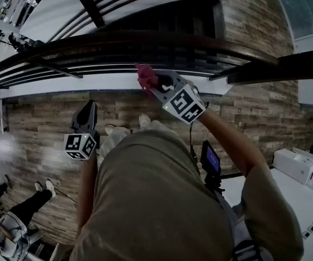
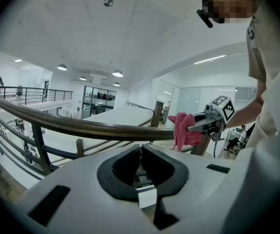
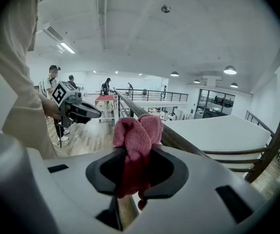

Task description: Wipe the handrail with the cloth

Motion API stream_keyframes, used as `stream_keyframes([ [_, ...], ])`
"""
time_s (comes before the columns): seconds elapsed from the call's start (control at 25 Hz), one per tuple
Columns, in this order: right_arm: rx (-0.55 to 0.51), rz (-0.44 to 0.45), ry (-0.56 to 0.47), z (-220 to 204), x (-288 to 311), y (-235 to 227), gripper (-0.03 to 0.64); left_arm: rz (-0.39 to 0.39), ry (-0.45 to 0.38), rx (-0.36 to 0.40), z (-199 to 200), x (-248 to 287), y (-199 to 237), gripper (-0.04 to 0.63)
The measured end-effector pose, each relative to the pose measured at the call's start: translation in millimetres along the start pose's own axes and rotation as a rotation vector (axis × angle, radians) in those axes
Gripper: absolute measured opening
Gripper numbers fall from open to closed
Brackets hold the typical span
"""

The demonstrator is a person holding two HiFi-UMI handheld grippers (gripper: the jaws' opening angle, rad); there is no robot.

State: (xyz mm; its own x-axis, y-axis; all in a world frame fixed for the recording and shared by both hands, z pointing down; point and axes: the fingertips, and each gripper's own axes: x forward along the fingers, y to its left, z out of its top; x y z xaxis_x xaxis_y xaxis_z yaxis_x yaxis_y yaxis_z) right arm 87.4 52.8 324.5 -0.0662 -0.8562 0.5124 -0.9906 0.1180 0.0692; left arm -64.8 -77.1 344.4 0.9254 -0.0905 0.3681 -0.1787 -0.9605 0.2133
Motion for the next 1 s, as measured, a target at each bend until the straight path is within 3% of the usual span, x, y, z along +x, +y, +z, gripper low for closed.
stream_keyframes([
  [0.24, -0.016, 0.023, 0.001, 4.5, -5.7, 4.4, 0.100, 0.033, 0.018, -0.018, -7.0, -10.2, -6.8, 0.034],
  [0.56, -0.046, 0.067, 0.010, 12.2, 9.2, 18.9, 0.100, 0.021, 0.019, -0.006, -15.2, -8.4, 1.6, 0.034],
  [0.8, -0.004, 0.091, -0.008, 22.2, -1.8, 23.0, 0.100, 0.016, 0.026, 0.003, -13.6, -6.1, -13.3, 0.034],
  [1.0, -0.029, 0.098, -0.014, 29.0, -8.9, 27.2, 0.100, 0.021, 0.026, 0.006, -9.7, -6.4, -20.0, 0.034],
])
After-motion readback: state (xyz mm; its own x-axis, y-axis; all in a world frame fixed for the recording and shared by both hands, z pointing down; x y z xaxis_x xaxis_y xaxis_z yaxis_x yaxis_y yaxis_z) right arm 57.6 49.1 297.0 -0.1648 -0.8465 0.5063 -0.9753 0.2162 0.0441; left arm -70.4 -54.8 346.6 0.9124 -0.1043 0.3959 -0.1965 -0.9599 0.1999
